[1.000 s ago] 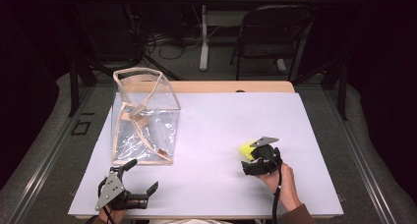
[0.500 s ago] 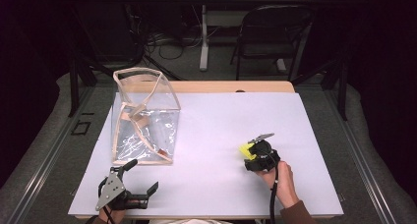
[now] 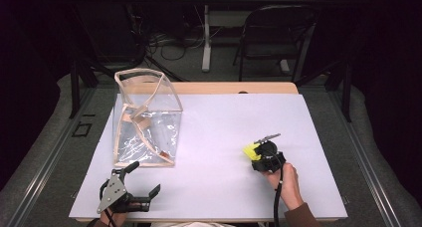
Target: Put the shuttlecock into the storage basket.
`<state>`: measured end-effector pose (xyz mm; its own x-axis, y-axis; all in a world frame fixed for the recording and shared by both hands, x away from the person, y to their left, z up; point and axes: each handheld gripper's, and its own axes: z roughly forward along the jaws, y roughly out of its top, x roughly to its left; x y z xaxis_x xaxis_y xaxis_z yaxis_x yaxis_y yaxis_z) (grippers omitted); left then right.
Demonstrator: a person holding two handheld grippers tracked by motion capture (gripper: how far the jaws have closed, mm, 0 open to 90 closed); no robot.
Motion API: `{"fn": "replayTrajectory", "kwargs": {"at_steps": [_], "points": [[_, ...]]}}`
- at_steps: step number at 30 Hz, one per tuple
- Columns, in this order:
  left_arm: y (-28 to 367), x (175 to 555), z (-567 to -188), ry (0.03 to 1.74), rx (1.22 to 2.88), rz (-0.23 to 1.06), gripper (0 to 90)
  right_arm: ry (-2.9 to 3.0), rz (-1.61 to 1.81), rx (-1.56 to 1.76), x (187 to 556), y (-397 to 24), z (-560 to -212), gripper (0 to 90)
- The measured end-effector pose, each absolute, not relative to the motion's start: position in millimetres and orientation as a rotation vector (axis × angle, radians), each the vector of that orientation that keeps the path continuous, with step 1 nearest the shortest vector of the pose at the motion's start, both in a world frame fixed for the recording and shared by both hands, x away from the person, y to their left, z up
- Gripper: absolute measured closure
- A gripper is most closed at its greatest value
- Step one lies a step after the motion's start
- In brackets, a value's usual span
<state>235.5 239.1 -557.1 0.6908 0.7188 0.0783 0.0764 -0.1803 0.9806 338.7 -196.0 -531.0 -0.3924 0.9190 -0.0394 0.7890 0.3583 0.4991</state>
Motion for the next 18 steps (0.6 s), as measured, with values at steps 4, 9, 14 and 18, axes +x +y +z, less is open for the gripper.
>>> {"fn": "replayTrajectory", "kwargs": {"at_steps": [4,9,14,18], "points": [[238.9,235.5,-557.1,0.650,1.677,0.652,0.0,2.311,0.625,1.532,339.4,-200.4,-531.2,63.9],[239.0,235.4,-556.9,0.648,1.677,0.653,0.0,2.311,0.639,1.542,338.9,-201.9,-530.2,64.3],[239.1,235.3,-556.9,0.646,1.678,0.653,0.0,2.323,0.655,1.521,336.6,-201.3,-527.4,64.4],[239.1,235.2,-556.8,0.646,1.676,0.652,0.0,2.323,0.660,1.507,335.3,-200.9,-525.2,64.4]]}}
